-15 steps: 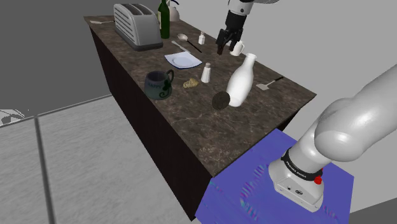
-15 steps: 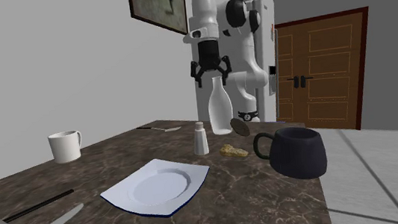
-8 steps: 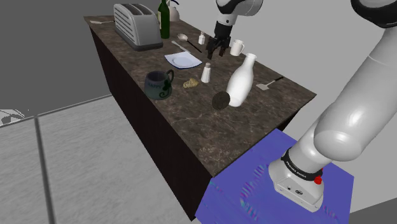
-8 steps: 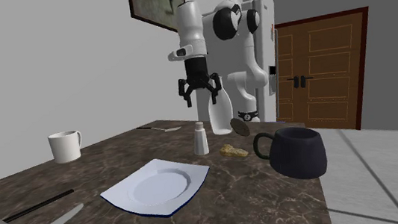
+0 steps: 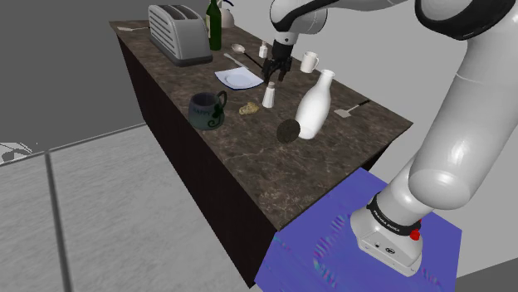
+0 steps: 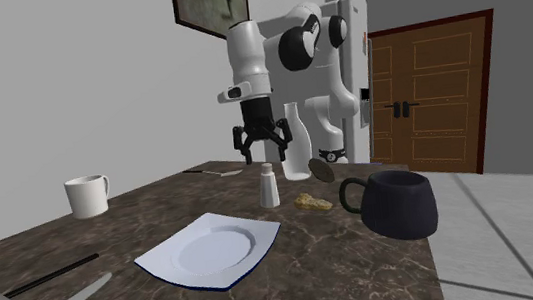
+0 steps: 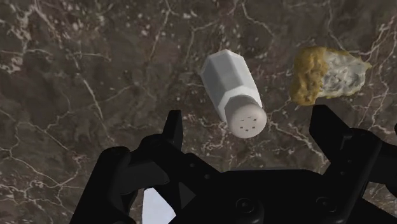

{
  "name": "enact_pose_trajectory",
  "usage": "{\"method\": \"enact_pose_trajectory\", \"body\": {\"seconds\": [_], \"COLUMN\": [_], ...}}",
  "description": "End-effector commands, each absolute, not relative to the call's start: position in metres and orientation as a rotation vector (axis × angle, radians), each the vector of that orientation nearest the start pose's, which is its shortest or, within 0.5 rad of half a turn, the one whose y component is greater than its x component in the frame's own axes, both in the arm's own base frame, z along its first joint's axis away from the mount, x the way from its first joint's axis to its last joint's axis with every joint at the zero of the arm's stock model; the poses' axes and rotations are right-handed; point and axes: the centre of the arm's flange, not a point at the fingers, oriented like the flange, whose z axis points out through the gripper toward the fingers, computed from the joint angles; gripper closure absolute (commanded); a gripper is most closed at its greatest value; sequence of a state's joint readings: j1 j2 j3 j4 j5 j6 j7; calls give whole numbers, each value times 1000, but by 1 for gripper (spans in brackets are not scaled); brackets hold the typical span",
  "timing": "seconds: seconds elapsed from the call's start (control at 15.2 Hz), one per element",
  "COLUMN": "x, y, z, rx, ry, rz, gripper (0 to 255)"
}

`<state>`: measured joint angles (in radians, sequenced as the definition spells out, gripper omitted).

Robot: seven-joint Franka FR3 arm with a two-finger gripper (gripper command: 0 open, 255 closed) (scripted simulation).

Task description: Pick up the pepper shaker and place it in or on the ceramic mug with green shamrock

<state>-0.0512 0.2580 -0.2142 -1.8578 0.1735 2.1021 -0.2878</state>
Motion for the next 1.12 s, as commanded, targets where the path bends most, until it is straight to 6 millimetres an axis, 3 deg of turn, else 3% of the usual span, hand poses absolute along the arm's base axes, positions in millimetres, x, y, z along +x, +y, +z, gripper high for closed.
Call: {"method": "enact_pose_trajectory", "body": {"seconds": [0.0,0.13,0.59,0.66,1.06], "x": [602,602,602,602,602], "y": [-147,-147,-147,-147,-147], "z": [373,365,365,365,365], "rx": [-3047,-3047,-3047,-3047,-3047], "ry": [91,91,91,91,91], "rz": [-31,-31,-31,-31,-31], "gripper": [0,0,0,255,255]}}
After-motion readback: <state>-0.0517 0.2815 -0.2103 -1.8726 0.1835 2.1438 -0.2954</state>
